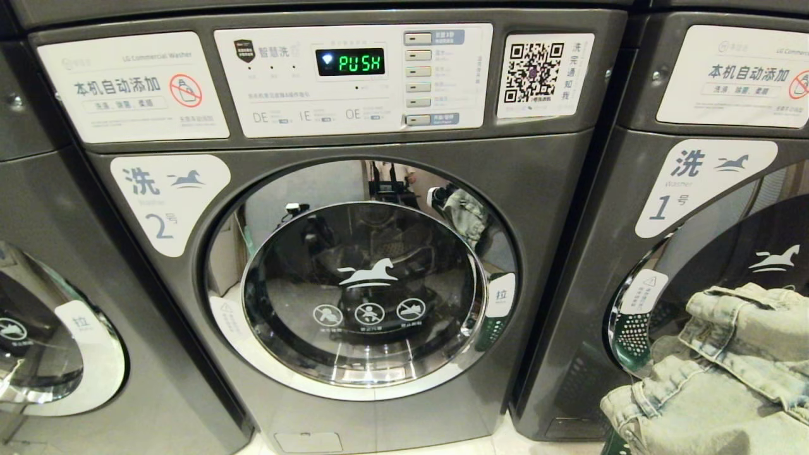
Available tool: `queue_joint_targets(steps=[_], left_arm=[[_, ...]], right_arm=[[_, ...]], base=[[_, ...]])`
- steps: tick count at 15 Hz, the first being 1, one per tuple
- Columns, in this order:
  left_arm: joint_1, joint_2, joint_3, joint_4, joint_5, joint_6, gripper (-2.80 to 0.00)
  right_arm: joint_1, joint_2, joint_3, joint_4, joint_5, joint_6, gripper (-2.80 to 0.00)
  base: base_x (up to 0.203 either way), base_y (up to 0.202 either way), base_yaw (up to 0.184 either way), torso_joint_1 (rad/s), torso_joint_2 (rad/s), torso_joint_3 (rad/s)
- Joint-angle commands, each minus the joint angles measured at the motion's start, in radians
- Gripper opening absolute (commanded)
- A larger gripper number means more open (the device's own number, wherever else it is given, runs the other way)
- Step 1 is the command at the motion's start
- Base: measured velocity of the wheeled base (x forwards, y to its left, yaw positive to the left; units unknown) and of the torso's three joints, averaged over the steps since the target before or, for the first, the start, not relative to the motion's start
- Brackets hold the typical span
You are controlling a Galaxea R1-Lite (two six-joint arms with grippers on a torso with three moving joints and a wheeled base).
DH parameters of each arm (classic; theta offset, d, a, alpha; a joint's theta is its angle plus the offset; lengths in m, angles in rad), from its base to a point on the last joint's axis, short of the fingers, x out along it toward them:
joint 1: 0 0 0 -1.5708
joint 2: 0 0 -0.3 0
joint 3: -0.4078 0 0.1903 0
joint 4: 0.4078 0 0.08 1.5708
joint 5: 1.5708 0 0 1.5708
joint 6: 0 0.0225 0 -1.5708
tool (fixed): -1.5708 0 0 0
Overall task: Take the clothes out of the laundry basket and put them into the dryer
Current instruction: Open the dryer
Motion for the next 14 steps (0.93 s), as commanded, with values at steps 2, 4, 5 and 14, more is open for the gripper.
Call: queue_joint_targets(steps=[2,4,5,14], left_arm=[[0.001,0.0,0.0,0.0,0.0,0.0,-2.8],[-0.001,0.0,0.0,0.0,0.0,0.0,-2.8],[0.0,0.0,0.0,0.0,0.0,0.0,-2.8],[-0.001,0.0,0.0,0.0,0.0,0.003,-2.8]], right_arm=[[-0.002,0.003,0.0,-0.001,-0.001,-0.004,-2.8],[-0.002,0.003,0.009,-0.001,-0.001,-0.005,-2.8],[-0.002,0.003,0.012,-0.001,-0.001,-0.005,-2.8],[0.003,0.003,0.04,-0.002,-0.003,-0.005,-2.8]], base=[[0.0,0.0,0.0,0.0,0.0,0.0],[0.0,0.0,0.0,0.0,0.0,0.0],[0.0,0.0,0.0,0.0,0.0,0.0],[0.0,0.0,0.0,0.0,0.0,0.0]])
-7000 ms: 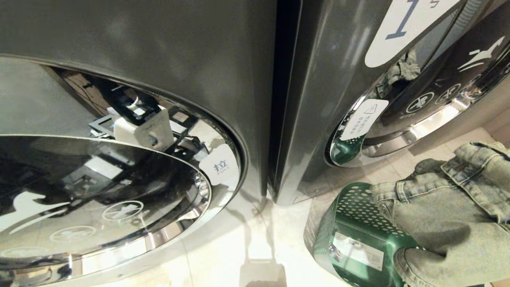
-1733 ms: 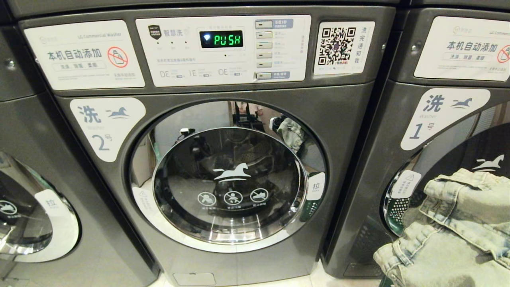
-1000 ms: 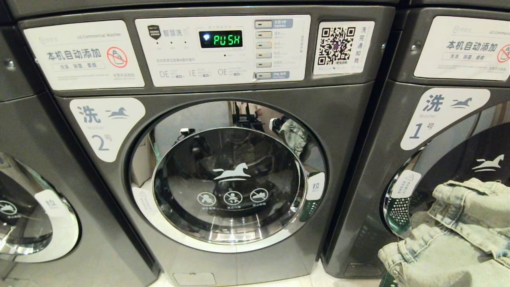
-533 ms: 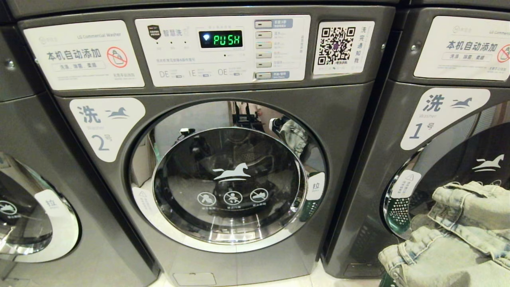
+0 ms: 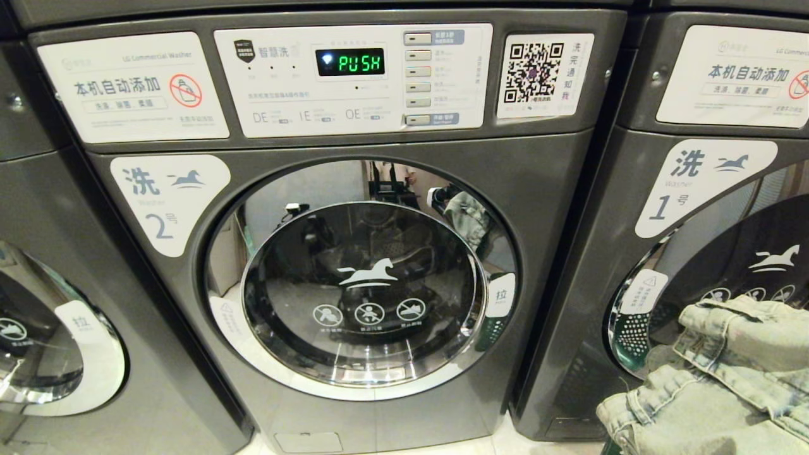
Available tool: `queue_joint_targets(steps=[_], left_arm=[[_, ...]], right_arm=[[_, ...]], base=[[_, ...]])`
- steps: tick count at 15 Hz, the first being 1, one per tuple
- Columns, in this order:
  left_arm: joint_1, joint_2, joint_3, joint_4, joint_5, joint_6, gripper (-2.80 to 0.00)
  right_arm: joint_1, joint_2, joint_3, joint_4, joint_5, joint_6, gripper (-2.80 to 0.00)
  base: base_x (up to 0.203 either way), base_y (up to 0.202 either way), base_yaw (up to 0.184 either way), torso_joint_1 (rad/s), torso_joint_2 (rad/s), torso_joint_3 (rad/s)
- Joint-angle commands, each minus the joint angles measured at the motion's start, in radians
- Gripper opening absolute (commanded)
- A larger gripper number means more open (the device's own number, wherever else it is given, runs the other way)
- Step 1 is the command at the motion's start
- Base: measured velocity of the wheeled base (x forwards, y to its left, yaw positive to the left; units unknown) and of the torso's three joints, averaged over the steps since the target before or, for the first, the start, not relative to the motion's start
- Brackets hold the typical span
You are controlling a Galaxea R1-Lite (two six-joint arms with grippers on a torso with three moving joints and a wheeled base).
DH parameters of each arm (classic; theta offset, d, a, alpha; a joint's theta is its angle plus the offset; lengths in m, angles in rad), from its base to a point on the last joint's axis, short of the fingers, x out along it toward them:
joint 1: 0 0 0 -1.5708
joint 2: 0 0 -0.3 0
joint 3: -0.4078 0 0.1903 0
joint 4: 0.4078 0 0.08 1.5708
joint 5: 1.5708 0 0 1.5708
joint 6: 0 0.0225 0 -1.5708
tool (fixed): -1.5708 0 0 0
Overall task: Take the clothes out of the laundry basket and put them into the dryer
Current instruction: Open the dryer
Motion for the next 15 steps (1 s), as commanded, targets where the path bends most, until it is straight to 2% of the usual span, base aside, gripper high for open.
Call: queue_joint_targets(steps=[1,7,11,15], left_arm=[[0.0,0.0,0.0,0.0,0.0,0.001,-2.8],[0.002,0.0,0.0,0.0,0.0,0.001,-2.8],[0.0,0.0,0.0,0.0,0.0,0.0,-2.8],[0.0,0.0,0.0,0.0,0.0,0.0,-2.8]], right_arm=[[0.0,0.0,0.007,-0.001,0.001,-0.001,-2.8],[-0.002,0.0,0.037,-0.003,0.014,-0.003,-2.8],[-0.005,0.0,0.098,-0.007,0.013,-0.137,-2.8],[-0.013,-0.001,0.1,-0.007,0.014,-0.151,-2.8]], base=[[0.0,0.0,0.0,0.0,0.0,0.0],[0.0,0.0,0.0,0.0,0.0,0.0],[0.0,0.0,0.0,0.0,0.0,0.0],[0.0,0.0,0.0,0.0,0.0,0.0]])
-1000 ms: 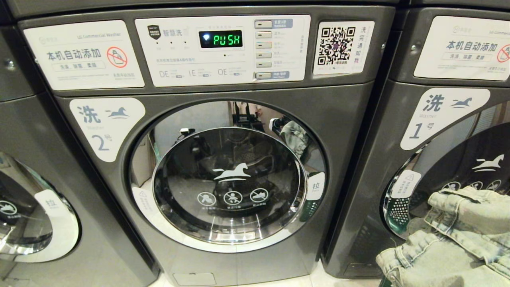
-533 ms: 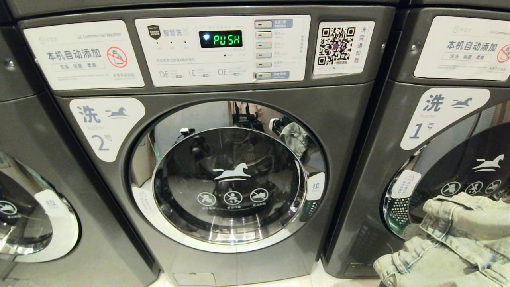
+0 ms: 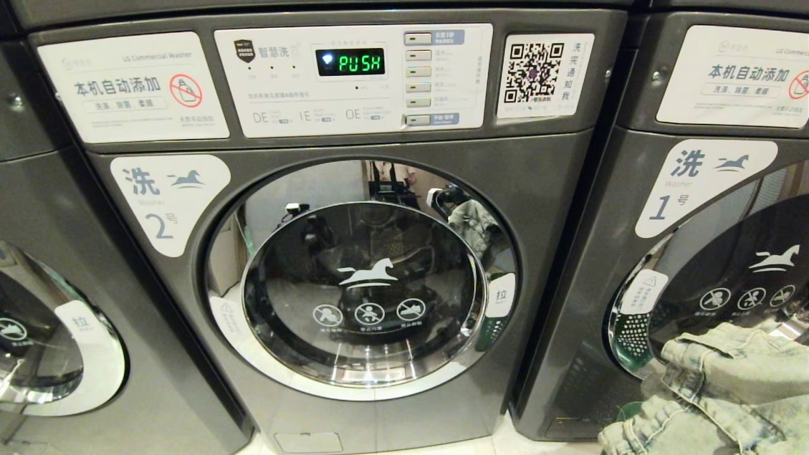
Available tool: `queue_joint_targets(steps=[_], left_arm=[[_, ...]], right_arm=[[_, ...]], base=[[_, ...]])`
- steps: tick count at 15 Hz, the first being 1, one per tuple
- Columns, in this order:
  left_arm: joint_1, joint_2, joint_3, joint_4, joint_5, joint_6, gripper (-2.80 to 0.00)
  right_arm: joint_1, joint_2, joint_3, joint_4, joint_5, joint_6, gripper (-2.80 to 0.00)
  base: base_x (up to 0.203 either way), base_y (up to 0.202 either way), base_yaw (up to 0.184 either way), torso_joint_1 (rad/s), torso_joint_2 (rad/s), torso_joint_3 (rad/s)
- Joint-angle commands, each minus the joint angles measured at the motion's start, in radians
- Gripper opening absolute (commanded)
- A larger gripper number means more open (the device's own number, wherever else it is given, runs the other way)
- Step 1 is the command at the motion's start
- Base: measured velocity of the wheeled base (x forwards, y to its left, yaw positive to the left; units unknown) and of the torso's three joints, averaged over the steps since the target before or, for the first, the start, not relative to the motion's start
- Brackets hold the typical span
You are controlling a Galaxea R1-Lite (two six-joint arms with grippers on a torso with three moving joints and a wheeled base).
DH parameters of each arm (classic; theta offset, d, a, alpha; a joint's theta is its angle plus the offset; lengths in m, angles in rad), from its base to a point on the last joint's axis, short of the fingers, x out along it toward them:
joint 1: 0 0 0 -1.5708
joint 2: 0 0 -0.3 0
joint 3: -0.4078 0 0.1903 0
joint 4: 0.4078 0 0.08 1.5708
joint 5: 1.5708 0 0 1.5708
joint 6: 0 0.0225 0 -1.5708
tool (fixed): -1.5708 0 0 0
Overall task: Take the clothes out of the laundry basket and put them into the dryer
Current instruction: Open the dryer
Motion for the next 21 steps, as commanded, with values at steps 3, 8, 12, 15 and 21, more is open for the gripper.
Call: queue_joint_targets(steps=[3,8,12,15,21], left_arm=[[0.001,0.0,0.0,0.0,0.0,0.0,-2.8],[0.0,0.0,0.0,0.0,0.0,0.0,-2.8],[0.001,0.0,0.0,0.0,0.0,0.0,-2.8],[0.0,0.0,0.0,0.0,0.0,0.0,-2.8],[0.0,0.0,0.0,0.0,0.0,0.0,-2.8]], right_arm=[[-0.012,-0.001,0.01,-0.002,0.002,-0.04,-2.8],[-0.023,0.0,0.012,-0.019,-0.003,-0.056,-2.8],[-0.023,-0.001,0.083,-0.134,-0.003,-0.067,-2.8],[-0.023,-0.001,0.102,-0.173,-0.001,-0.077,-2.8],[-0.021,0.002,0.087,-0.176,-0.001,-0.081,-2.8]], base=[[0.0,0.0,0.0,0.0,0.0,0.0],[0.0,0.0,0.0,0.0,0.0,0.0],[0.0,0.0,0.0,0.033,-0.16,-0.175],[0.0,0.0,0.0,0.103,-0.42,-0.329],[0.0,0.0,0.0,0.145,-0.49,-0.31]])
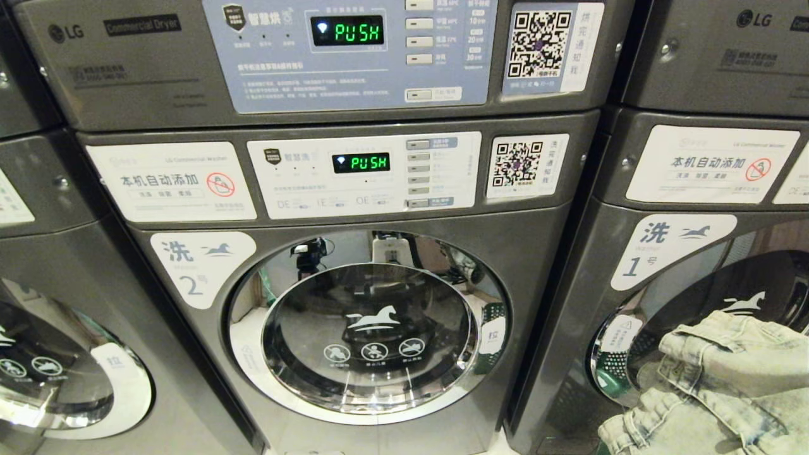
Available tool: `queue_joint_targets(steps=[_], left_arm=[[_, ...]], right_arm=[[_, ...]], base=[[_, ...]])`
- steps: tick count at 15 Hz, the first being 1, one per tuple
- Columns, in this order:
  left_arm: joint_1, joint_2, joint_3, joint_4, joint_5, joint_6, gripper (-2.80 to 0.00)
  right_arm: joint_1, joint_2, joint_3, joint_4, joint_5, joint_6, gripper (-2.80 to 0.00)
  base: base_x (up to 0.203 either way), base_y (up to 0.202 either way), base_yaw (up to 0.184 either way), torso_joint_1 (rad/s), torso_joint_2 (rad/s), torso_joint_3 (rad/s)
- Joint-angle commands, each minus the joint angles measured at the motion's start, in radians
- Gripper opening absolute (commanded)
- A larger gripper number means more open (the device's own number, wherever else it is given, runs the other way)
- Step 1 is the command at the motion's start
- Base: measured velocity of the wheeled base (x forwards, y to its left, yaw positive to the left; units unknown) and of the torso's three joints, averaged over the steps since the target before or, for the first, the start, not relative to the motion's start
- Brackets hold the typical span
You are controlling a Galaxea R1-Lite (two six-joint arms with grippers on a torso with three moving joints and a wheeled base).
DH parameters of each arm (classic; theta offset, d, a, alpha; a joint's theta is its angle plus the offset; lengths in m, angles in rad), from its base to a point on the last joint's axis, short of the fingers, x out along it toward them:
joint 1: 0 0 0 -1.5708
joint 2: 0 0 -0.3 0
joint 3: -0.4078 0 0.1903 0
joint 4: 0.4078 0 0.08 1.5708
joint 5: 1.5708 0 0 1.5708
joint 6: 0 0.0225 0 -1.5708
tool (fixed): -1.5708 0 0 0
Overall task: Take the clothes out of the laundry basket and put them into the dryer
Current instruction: Open the dryer
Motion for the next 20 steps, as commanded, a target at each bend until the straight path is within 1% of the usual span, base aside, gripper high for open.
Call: queue_joint_targets(steps=[1,8,11,20], left_arm=[[0.002,0.0,0.0,0.0,0.001,0.0,-2.8],[0.0,0.0,0.0,0.0,0.001,0.0,-2.8],[0.0,0.0,0.0,0.0,0.002,0.0,-2.8],[0.0,0.0,0.0,0.0,0.001,0.0,-2.8]], right_arm=[[0.0,0.002,-0.003,-0.001,0.0,-0.003,-2.8],[0.0,0.002,0.008,0.002,0.005,-0.004,-2.8],[0.002,0.002,0.002,0.0,-0.004,0.0,-2.8],[0.003,-0.016,-0.003,0.006,-0.004,-0.001,-2.8]], base=[[0.0,0.0,0.0,0.178,-0.48,-0.305],[0.0,0.0,0.0,0.198,-0.49,-0.295],[0.0,0.0,0.0,0.219,-0.51,-0.292],[0.0,0.0,0.0,0.251,-0.56,-0.308]])
